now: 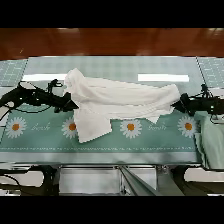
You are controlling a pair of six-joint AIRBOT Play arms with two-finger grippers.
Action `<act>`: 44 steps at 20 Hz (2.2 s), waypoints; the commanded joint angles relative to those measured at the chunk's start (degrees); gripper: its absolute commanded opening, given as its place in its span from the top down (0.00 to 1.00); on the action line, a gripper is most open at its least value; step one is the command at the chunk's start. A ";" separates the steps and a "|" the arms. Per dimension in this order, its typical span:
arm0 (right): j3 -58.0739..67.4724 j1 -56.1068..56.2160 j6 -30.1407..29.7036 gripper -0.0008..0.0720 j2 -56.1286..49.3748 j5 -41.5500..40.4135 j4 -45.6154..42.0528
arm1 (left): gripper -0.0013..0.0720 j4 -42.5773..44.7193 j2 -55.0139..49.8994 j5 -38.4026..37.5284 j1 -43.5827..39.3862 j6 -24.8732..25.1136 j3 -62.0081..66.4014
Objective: Fold the shirts.
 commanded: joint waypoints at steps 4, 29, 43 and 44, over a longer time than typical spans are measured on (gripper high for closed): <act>16.59 1.36 2.23 0.96 4.96 12.39 -2.84 | 0.95 -0.35 5.44 -2.71 2.67 -0.02 8.31; 60.30 1.40 15.06 0.96 52.48 25.35 -21.64 | 0.95 49.20 56.26 -8.94 -7.56 -15.89 54.88; 23.87 2.51 3.32 0.96 30.49 17.88 -4.00 | 0.95 47.84 26.97 5.35 -12.41 -22.95 26.01; 23.87 4.02 2.51 0.96 25.83 15.02 -4.11 | 0.95 46.75 22.88 8.61 -11.98 -22.95 26.03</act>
